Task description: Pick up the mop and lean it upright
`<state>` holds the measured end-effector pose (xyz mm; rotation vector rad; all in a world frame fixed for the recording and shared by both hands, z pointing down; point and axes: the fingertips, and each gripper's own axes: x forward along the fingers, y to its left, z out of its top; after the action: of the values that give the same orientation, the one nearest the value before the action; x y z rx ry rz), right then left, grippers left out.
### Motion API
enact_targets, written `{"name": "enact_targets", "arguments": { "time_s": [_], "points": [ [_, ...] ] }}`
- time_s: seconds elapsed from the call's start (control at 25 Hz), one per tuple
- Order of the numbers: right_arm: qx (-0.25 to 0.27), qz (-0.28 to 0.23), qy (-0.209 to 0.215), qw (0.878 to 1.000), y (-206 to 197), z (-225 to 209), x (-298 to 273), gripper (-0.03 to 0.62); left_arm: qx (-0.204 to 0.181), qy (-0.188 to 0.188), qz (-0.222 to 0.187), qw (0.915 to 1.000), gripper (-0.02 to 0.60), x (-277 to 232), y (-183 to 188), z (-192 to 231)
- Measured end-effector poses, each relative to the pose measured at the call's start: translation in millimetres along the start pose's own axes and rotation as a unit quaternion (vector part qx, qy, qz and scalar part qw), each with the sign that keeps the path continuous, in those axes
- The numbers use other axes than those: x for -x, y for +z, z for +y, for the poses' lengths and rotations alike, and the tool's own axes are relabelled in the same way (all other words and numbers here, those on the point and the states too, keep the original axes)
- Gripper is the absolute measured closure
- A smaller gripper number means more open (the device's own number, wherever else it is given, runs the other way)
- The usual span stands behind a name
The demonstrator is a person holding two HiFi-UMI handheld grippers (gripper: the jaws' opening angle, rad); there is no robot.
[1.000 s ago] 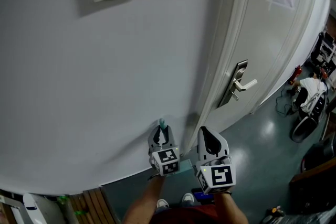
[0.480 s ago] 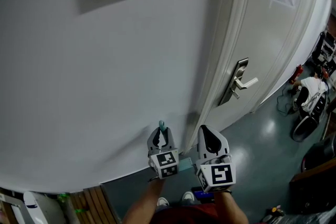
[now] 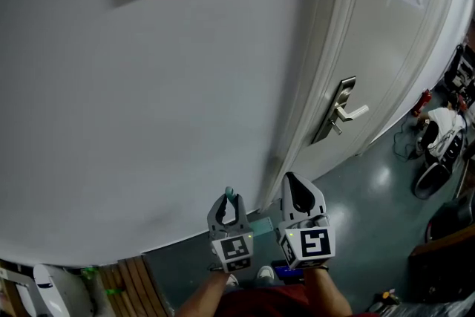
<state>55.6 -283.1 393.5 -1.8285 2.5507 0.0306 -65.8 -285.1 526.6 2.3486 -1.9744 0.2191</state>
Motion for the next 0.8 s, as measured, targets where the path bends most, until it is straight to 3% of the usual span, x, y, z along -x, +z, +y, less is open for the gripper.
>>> {"name": "enact_targets", "arguments": {
  "time_s": [0.8],
  "points": [
    [-0.006, -0.002, 0.0, 1.0, -1.2, 0.1, 6.0, 0.579, 0.001, -0.019, -0.004, 0.9998, 0.471, 18.3, 1.8, -12.9]
  ]
}}
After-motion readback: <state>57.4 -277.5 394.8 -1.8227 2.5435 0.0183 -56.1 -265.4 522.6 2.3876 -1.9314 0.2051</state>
